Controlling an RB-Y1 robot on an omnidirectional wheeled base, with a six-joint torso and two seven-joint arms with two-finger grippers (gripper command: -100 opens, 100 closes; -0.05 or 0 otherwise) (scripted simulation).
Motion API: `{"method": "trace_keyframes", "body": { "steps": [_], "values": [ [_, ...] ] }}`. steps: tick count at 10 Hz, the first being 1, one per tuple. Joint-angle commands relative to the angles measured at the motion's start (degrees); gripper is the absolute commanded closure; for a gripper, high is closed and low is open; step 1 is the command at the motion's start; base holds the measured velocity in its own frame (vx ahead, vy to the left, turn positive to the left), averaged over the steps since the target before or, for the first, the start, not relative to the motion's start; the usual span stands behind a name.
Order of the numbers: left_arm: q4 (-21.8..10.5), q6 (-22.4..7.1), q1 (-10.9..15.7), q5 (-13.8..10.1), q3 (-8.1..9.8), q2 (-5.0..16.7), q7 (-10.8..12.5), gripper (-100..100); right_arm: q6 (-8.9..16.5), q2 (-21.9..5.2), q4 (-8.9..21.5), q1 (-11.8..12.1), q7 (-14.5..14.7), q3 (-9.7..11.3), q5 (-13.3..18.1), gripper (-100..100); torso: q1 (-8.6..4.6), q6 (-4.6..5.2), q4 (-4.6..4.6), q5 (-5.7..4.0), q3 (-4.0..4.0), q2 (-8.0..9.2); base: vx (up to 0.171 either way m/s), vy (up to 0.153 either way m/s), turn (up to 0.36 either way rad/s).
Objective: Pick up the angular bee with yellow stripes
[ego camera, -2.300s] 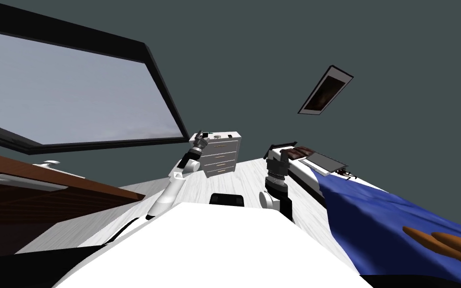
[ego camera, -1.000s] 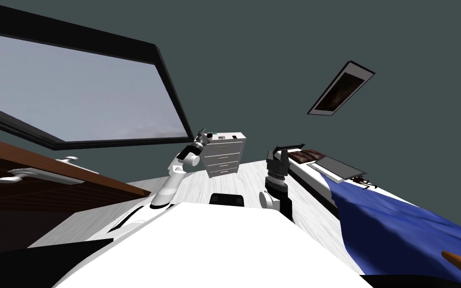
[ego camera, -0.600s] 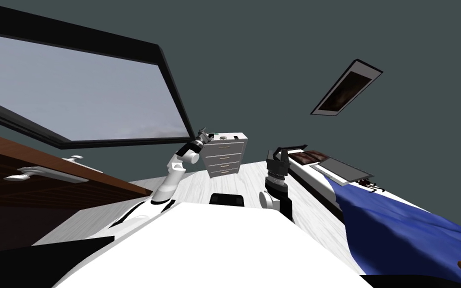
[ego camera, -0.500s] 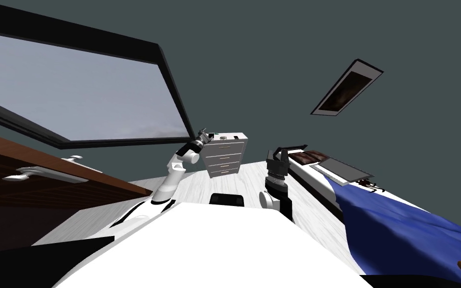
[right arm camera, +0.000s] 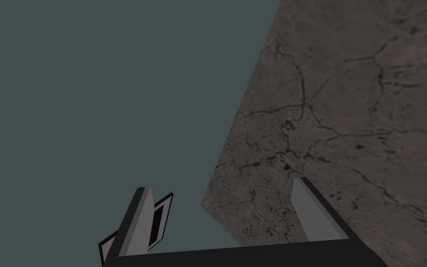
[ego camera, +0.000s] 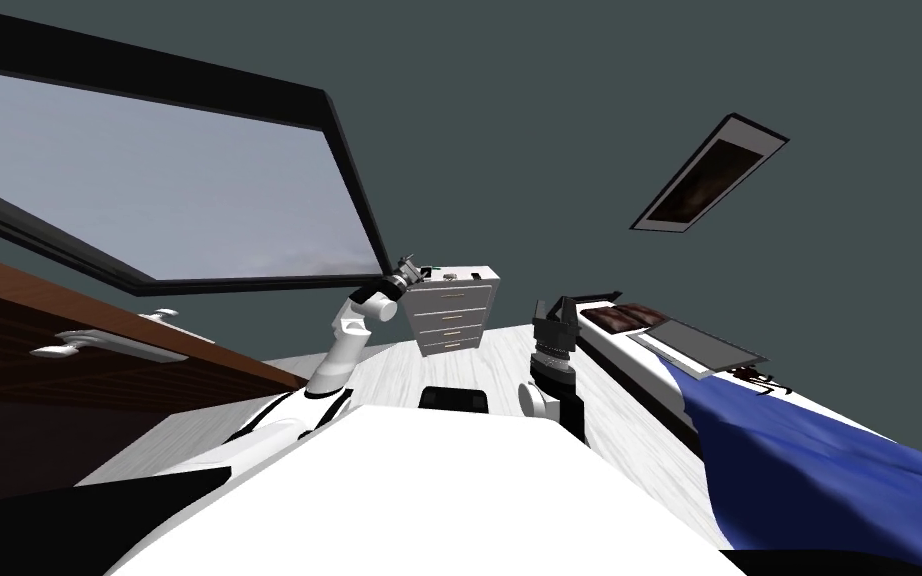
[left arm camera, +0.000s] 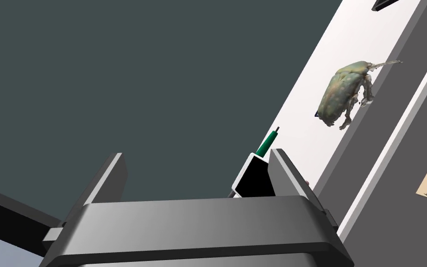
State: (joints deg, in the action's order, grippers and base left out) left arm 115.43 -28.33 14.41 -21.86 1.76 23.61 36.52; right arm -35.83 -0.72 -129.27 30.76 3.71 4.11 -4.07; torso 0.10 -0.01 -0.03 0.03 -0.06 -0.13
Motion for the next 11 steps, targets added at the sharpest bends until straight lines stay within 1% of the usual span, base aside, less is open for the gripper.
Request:
{"method": "trace_keyframes", "body": {
  "steps": [1, 2, 3, 4, 5, 6, 7, 8, 9, 10, 11],
  "values": [
    [0.3, -2.9, 0.4, -0.6, 0.12, 0.4, 1.2, -100, 0.0, 0.0, 0.0, 0.0, 0.0, 0.0, 0.0, 0, 0.00, 0.00, 0.00, 0.00, 0.00, 0.00, 0.034, 0.032, 0.025],
    [0.3, -3.5, 0.4, -0.6, 0.12, 0.4, 1.2, -100, 0.0, 0.0, 0.0, 0.0, 0.0, 0.0, 0.0, 0, 0.00, 0.00, -0.01, 0.01, -0.01, -0.01, 0.016, 0.019, 0.002],
    [0.8, -5.7, 1.7, -1.8, 0.36, 1.1, 3.3, -100, 0.0, 0.0, 0.0, 0.0, 0.0, 0.0, 0.0, 0, -0.04, 0.00, 0.00, 0.00, 0.02, 0.04, 0.027, 0.034, 0.052],
    [0.8, -7.2, 1.7, -1.8, 0.36, 1.1, 3.3, -100, 0.0, 0.0, 0.0, 0.0, 0.0, 0.0, 0.0, 0, 0.01, 0.00, 0.00, 0.00, 0.01, 0.02, 0.032, 0.031, 0.020],
    [1.2, -8.9, 3.0, -3.0, 0.58, 1.8, 5.5, -100, 0.0, 0.0, 0.0, 0.0, 0.0, 0.0, 0.0, 0, 0.00, 0.01, -0.01, 0.01, 0.00, 0.01, 0.042, 0.033, 0.039],
    [1.2, -10.5, 3.0, -3.0, 0.58, 1.8, 5.5, -100, 0.0, 0.0, 0.0, 0.0, 0.0, 0.0, 0.0, 0, 0.00, 0.00, -0.01, 0.00, -0.02, -0.03, 0.037, 0.032, 0.019],
    [1.2, -11.5, 3.0, -3.0, 0.58, 1.8, 5.5, -100, 0.0, 0.0, 0.0, 0.0, 0.0, 0.0, 0.0, 0, 0.00, 0.00, -0.02, 0.01, -0.02, -0.02, 0.015, 0.016, -0.003],
    [1.6, -13.5, 4.3, -4.3, 0.77, 2.5, 7.8, -100, 0.0, 0.0, 0.0, 0.0, 0.0, 0.0, 0.0, 0, -0.05, 0.01, -0.01, 0.00, 0.01, 0.04, 0.034, 0.030, 0.040],
    [1.6, -15.1, 4.3, -4.3, 0.77, 2.5, 7.8, -100, 0.0, 0.0, 0.0, 0.0, 0.0, 0.0, 0.0, 0, -0.01, 0.00, 0.00, 0.00, 0.00, 0.00, 0.037, 0.029, 0.021],
    [1.6, -15.6, 4.3, -4.3, 0.77, 2.5, 7.8, -100, 0.0, 0.0, 0.0, 0.0, 0.0, 0.0, 0.0, 0, -0.01, 0.01, -0.01, 0.01, -0.01, -0.01, 0.016, 0.010, -0.003],
    [2.0, -17.9, 5.5, -5.7, 0.95, 3.2, 10.0, -100, 0.0, 0.0, 0.0, 0.0, 0.0, 0.0, 0.0, 0, -0.07, 0.01, -0.01, 0.00, 0.01, 0.04, 0.034, 0.020, 0.033]
  ]
}}
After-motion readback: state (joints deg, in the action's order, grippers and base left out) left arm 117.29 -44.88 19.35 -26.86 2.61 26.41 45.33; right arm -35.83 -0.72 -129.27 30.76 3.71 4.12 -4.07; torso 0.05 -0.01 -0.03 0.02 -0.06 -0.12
